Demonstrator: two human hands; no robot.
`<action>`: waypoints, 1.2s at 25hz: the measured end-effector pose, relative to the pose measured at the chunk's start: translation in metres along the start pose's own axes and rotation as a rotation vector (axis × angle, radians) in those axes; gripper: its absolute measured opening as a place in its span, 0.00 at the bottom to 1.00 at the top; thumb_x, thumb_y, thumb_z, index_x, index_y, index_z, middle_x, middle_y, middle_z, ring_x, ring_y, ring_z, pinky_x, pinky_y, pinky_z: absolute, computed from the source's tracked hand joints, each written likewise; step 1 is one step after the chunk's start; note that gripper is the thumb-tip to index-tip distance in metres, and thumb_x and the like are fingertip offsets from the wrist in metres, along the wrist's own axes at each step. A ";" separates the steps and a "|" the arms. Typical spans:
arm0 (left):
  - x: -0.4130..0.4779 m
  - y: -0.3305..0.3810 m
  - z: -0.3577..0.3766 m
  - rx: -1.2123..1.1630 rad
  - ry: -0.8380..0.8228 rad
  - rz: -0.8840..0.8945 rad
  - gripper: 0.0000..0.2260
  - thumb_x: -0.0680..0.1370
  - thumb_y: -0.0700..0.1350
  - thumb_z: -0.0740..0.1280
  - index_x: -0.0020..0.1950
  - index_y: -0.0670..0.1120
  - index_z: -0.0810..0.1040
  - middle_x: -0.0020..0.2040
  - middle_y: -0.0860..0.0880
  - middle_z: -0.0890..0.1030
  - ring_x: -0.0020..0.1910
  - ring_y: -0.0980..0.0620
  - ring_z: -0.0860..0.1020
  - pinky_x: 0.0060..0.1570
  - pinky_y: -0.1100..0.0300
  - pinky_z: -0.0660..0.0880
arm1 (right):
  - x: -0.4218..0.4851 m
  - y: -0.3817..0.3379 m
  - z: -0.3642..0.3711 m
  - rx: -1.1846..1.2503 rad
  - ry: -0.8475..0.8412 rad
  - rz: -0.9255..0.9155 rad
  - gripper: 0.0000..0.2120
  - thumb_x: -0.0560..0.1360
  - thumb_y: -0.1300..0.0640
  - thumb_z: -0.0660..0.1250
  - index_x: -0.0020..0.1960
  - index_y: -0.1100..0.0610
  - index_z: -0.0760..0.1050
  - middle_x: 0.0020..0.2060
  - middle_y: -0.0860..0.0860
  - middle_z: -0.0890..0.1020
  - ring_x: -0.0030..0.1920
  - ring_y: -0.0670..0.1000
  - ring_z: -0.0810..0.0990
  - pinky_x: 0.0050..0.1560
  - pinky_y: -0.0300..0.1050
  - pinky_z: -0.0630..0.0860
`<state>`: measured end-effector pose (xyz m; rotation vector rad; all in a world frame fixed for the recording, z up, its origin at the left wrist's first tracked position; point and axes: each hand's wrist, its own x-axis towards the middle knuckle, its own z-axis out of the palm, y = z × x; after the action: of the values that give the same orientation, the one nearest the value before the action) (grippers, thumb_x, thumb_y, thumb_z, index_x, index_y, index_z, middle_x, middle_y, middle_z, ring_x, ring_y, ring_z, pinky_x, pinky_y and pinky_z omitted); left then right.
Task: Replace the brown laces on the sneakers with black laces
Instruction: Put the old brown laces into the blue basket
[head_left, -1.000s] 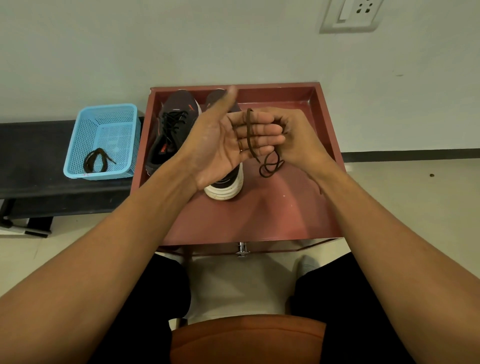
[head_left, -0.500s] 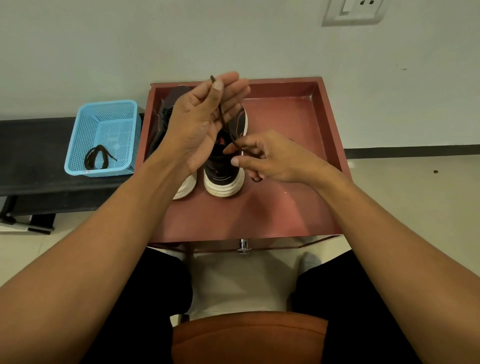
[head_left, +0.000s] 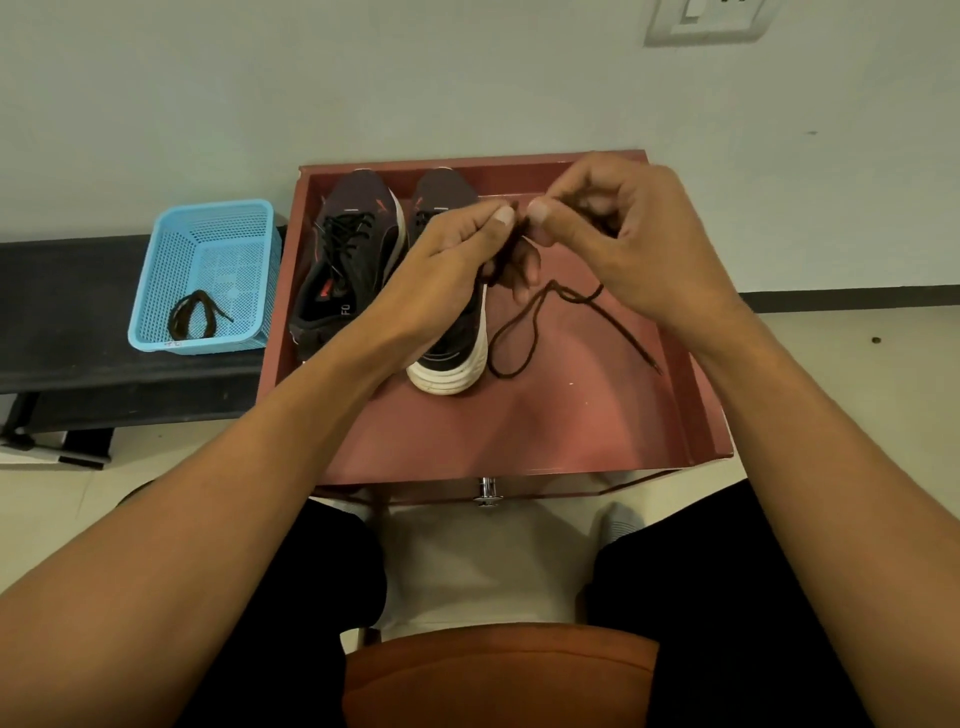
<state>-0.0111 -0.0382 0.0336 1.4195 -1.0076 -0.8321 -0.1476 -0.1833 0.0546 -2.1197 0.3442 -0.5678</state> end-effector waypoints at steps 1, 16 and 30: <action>0.000 0.003 0.003 -0.042 -0.033 -0.018 0.18 0.89 0.44 0.52 0.58 0.36 0.79 0.42 0.39 0.78 0.39 0.45 0.75 0.45 0.56 0.73 | 0.000 0.003 -0.004 0.046 0.033 0.017 0.12 0.82 0.51 0.71 0.51 0.60 0.80 0.36 0.45 0.84 0.32 0.41 0.77 0.37 0.36 0.71; 0.001 0.016 -0.016 -0.438 0.114 0.038 0.17 0.89 0.43 0.51 0.67 0.36 0.74 0.55 0.41 0.84 0.55 0.43 0.82 0.58 0.50 0.77 | -0.007 -0.009 0.039 -0.071 -0.455 0.128 0.15 0.87 0.53 0.62 0.46 0.54 0.83 0.30 0.50 0.78 0.28 0.43 0.71 0.31 0.36 0.68; -0.007 0.020 0.012 -0.179 -0.180 -0.031 0.20 0.85 0.41 0.48 0.57 0.35 0.78 0.40 0.40 0.77 0.39 0.43 0.73 0.45 0.51 0.72 | 0.007 0.005 -0.009 0.023 0.082 0.044 0.14 0.85 0.48 0.66 0.49 0.58 0.79 0.32 0.50 0.80 0.32 0.51 0.76 0.37 0.48 0.76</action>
<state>-0.0267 -0.0358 0.0516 1.2266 -1.0213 -1.0605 -0.1465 -0.1948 0.0568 -2.0654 0.4272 -0.6312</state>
